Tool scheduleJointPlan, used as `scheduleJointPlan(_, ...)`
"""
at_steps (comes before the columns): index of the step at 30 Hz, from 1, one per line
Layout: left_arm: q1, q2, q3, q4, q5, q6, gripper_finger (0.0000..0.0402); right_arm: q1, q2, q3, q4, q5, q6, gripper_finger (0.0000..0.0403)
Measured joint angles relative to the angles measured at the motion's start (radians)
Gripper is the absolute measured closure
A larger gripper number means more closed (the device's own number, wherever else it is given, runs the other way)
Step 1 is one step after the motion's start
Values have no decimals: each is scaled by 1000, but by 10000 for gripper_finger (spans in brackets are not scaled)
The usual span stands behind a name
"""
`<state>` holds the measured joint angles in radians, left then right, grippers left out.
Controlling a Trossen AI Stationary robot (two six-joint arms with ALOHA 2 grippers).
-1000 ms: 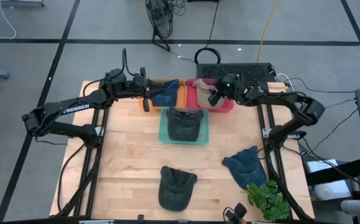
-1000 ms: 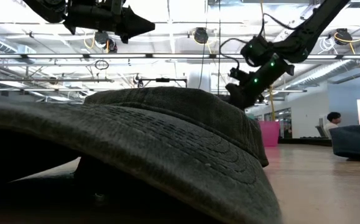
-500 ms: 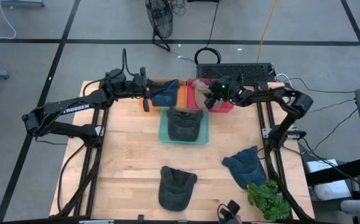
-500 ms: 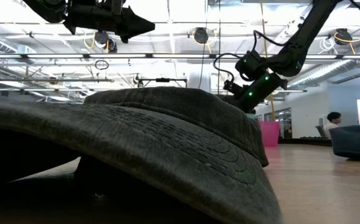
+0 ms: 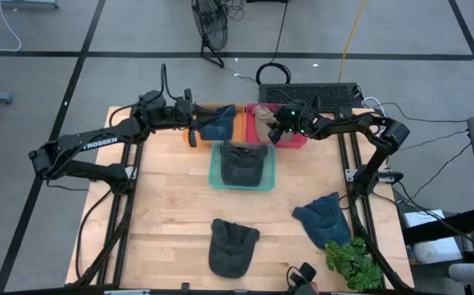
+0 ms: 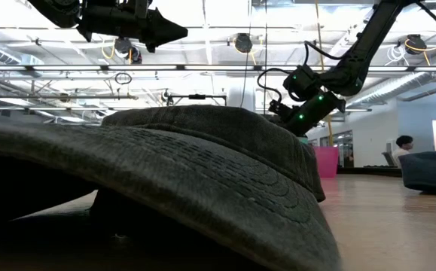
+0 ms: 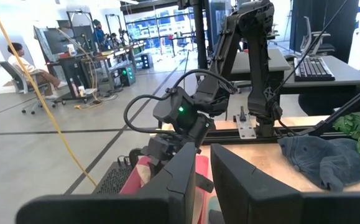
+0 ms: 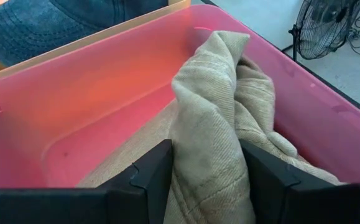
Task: Pick & Place hat
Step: Put the brown cap into the pink bin, then adjust the blue bin
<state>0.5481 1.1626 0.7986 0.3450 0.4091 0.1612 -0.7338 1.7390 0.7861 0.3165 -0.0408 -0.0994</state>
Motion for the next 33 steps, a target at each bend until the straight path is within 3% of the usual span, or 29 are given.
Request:
scheduleJointPlan(17,0,0,0,-4,0,-1,339,-9,-16,-4,46,-38,19,248)
scheduleJointPlan(28,0,0,0,-28,0,-1,339,-3,-190,-7,-25,-33,47,248)
scheduleJointPlan(30,0,0,0,-32,0,-6,339,1,-222,-7,-68,-57,75,248)
scheduleJointPlan(33,0,0,0,-34,0,-6,339,7,-268,-6,-131,-198,82,248)
